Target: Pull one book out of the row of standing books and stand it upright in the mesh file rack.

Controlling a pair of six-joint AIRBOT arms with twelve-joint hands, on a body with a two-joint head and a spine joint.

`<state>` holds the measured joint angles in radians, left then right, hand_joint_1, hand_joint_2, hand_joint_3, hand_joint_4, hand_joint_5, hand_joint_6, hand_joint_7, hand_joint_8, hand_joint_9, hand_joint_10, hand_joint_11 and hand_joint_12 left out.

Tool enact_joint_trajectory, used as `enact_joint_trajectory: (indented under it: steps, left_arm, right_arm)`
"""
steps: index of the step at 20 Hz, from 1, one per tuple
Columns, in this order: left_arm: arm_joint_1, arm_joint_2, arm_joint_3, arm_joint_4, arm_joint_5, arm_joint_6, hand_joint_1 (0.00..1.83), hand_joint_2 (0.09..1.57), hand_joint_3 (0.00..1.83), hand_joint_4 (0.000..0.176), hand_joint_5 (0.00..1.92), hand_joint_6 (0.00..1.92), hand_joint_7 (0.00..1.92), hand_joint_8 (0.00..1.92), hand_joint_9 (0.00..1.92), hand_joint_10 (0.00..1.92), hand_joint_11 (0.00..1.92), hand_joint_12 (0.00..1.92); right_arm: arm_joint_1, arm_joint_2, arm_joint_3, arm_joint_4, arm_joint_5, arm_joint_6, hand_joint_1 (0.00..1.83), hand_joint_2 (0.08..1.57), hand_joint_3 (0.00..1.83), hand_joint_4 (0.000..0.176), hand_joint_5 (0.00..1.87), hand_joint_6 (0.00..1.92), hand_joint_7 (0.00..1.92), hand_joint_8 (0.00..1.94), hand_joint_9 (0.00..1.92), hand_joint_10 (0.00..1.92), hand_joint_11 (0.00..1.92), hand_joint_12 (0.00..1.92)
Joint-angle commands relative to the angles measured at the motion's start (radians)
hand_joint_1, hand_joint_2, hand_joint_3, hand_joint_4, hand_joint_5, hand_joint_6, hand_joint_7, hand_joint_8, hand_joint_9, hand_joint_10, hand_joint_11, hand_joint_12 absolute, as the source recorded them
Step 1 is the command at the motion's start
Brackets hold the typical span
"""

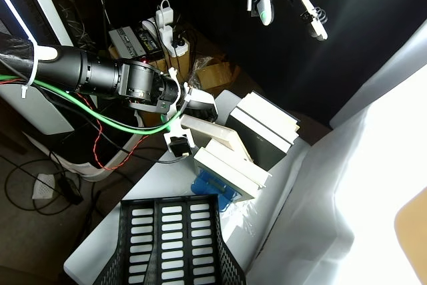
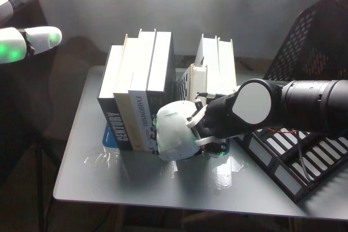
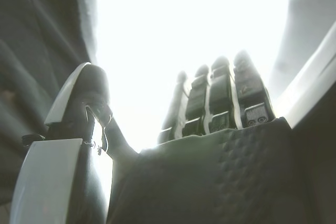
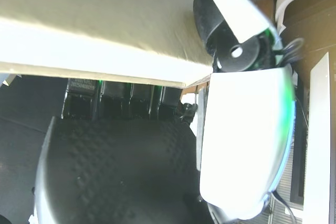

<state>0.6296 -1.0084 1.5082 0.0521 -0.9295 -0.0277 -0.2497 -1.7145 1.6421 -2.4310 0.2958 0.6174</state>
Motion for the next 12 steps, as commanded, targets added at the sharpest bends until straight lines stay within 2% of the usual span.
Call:
enact_joint_trajectory:
  steps: [1,2,4,5,6,8,10,11,12]
  left_arm:
    - [-0.003,0.011,0.007,-0.046,-0.113,-0.005,0.50,1.34,0.00,0.021,0.08,0.01,0.00,0.00,0.00,0.00,0.00,0.00]
    - [-0.001,0.011,0.007,-0.049,-0.113,-0.005,0.48,1.36,0.01,0.013,0.07,0.01,0.00,0.00,0.00,0.00,0.00,0.00]
    - [-0.001,0.011,0.006,-0.054,-0.113,-0.005,0.44,1.37,0.01,0.004,0.07,0.00,0.00,0.00,0.00,0.00,0.00,0.00]
    - [0.001,0.011,0.006,-0.057,-0.112,-0.005,0.41,1.38,0.01,0.007,0.06,0.00,0.00,0.00,0.00,0.00,0.00,0.00]
    - [0.003,0.011,0.006,-0.061,-0.112,-0.005,0.42,1.37,0.01,0.011,0.08,0.01,0.00,0.00,0.00,0.00,0.00,0.00]
    - [0.005,0.013,0.003,-0.068,-0.112,-0.005,0.43,1.38,0.01,0.007,0.07,0.00,0.00,0.00,0.00,0.00,0.00,0.00]
    - [0.005,0.013,0.002,-0.075,-0.112,-0.005,0.48,1.36,0.00,0.003,0.06,0.00,0.00,0.00,0.00,0.00,0.00,0.00]
    - [0.006,0.013,0.001,-0.079,-0.111,-0.005,0.46,1.36,0.00,0.008,0.05,0.00,0.00,0.00,0.00,0.00,0.00,0.00]
    - [0.008,0.014,0.000,-0.083,-0.110,-0.005,0.43,1.37,0.01,0.007,0.05,0.00,0.00,0.00,0.00,0.00,0.00,0.00]
  right_arm:
    - [0.001,0.036,0.001,-0.020,-0.002,0.008,1.37,0.90,0.51,0.000,0.80,1.39,1.00,1.19,0.83,1.29,0.58,1.75]
    - [0.008,0.045,-0.012,-0.019,0.002,0.008,1.37,0.89,0.50,0.000,0.86,1.31,1.03,1.07,0.86,1.27,0.60,1.73]
    - [0.017,0.049,-0.034,-0.017,0.007,0.008,1.36,1.10,0.11,0.000,0.82,1.35,1.01,0.99,0.77,1.27,0.46,1.73]
    - [0.027,0.049,-0.047,-0.014,0.016,0.008,1.36,1.14,0.03,0.000,0.83,1.32,0.98,0.96,0.78,1.29,0.46,1.69]
    - [0.038,0.049,-0.059,-0.013,0.019,0.008,1.23,1.15,0.01,0.000,0.85,1.30,0.95,0.98,0.75,1.08,0.42,1.68]
    - [0.054,0.061,-0.085,-0.011,0.029,0.008,1.21,1.16,0.00,0.000,0.87,1.27,0.94,0.98,0.74,0.98,0.41,1.70]
    - [0.074,0.086,-0.110,0.005,0.049,0.008,1.20,1.16,0.00,0.011,0.85,1.26,0.96,1.00,0.76,1.01,0.42,1.72]
    - [0.084,0.095,-0.118,0.017,0.062,0.008,1.22,1.12,0.00,0.014,0.91,1.16,1.03,0.89,0.82,0.96,0.49,1.68]
    - [0.095,0.104,-0.125,0.022,0.075,0.008,1.34,1.12,0.00,0.000,0.92,1.13,1.07,0.83,0.83,1.20,0.55,1.68]
